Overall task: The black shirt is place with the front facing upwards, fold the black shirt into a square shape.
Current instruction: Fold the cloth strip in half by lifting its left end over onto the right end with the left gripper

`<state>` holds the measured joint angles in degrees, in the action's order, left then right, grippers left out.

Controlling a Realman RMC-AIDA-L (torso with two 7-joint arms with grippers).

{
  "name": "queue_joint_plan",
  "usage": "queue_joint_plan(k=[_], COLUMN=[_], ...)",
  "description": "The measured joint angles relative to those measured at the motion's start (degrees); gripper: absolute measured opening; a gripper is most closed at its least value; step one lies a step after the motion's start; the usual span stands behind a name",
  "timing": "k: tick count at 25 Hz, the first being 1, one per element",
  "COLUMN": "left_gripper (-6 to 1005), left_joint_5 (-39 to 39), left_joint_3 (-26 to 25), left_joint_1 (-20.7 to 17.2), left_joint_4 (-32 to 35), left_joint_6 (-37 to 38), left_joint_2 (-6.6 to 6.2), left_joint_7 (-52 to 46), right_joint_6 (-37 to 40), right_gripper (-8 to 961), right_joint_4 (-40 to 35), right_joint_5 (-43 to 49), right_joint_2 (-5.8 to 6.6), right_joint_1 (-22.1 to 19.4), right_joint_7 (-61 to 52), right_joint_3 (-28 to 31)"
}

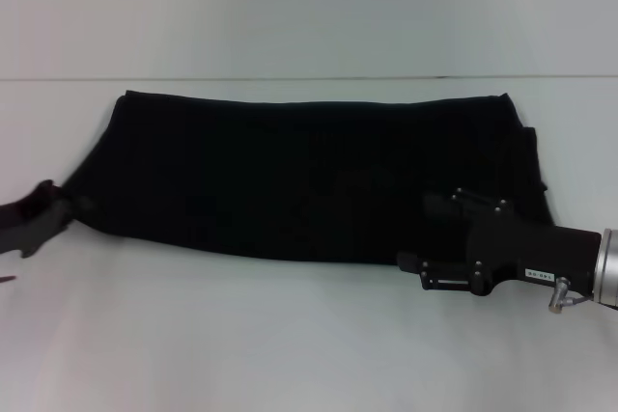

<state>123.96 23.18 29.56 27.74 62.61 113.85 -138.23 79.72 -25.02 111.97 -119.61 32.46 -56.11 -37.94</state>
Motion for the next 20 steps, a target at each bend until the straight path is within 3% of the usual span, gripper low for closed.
queue_joint_plan(k=[12,20], left_gripper=[4,3], left_joint_5=[-0.1,-0.9], left_joint_3=[-9.9,-11.0], left_joint_1=[-2.9,-2.2], left_joint_4=[2.4,3.0], left_joint_6=[-3.3,0.0], left_joint_2=[-3.50,-3.98], left_joint_7=[0.9,0.9], right_joint_6=[-0.1,-0.2], right_gripper=[940,940], right_joint_4=[0.0,0.2], right_joint_5=[-0.2,-0.2], right_joint_2=[0.09,0.17], right_joint_1=[-0.3,-1.2], right_joint_7=[-0.3,-0.3], right_joint_3=[2.0,3.9])
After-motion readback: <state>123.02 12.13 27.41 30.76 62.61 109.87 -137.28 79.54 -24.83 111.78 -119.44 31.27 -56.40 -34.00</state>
